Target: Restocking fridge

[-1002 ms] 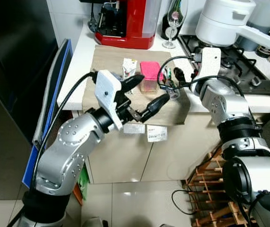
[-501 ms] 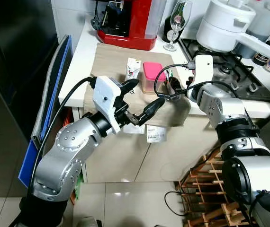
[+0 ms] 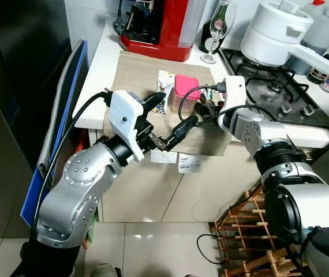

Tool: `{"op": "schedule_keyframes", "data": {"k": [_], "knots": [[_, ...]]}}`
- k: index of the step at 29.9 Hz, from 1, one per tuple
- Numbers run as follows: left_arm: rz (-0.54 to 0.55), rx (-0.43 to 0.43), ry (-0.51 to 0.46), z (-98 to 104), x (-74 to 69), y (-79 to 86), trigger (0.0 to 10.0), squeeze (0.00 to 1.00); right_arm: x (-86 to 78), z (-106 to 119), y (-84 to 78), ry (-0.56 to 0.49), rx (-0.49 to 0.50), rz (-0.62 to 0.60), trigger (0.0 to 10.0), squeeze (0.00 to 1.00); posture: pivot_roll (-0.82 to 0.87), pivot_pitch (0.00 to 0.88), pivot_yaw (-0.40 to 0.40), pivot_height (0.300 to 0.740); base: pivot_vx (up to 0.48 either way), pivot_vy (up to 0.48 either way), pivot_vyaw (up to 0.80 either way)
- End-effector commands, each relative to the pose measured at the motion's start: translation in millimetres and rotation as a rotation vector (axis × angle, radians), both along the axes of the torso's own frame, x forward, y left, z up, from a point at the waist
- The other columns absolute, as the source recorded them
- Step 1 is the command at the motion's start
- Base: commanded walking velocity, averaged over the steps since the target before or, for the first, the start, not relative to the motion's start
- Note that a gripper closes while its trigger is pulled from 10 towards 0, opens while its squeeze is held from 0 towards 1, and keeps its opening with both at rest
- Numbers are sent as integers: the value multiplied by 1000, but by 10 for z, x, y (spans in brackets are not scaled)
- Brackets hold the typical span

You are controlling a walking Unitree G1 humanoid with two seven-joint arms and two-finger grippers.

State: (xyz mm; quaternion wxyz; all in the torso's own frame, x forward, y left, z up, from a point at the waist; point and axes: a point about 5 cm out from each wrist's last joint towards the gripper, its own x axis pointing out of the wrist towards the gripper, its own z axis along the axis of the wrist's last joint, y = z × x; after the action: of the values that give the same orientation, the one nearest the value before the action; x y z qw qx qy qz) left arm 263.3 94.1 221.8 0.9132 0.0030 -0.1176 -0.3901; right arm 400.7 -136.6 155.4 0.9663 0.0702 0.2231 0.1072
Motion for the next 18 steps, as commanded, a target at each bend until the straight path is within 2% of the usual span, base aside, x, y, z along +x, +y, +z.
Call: {"op": "schedule_keyframes", "data": {"k": [1,4,5,6,7,18], "knots": [[-9,3,-19,37,-31,-32,10000,0,-19,-69,-85,51,49,-57,10000,0,75,0,-173,740,0,0,0],[-6,3,-19,37,-18,-23,10000,0,-36,-122,-97,60,48,-62,10000,0,75,0,-173,740,0,0,0],[-5,4,-19,42,-15,-17,10000,0,-47,-157,-105,68,55,-68,9725,0,73,0,-166,740,0,0,0],[-5,4,-19,44,-14,-17,10000,0,-54,-176,-110,76,65,-75,2745,0,73,0,-166,740,0,0,0],[-6,4,-19,47,-12,-21,10000,0,-62,-199,-123,82,71,-86,0,0,73,0,-166,740,0,0,0],[-12,12,3,0,-14,-38,10000,0,-76,-246,-126,80,84,-96,0,0,42,0,-137,740,0,0,0]]}}
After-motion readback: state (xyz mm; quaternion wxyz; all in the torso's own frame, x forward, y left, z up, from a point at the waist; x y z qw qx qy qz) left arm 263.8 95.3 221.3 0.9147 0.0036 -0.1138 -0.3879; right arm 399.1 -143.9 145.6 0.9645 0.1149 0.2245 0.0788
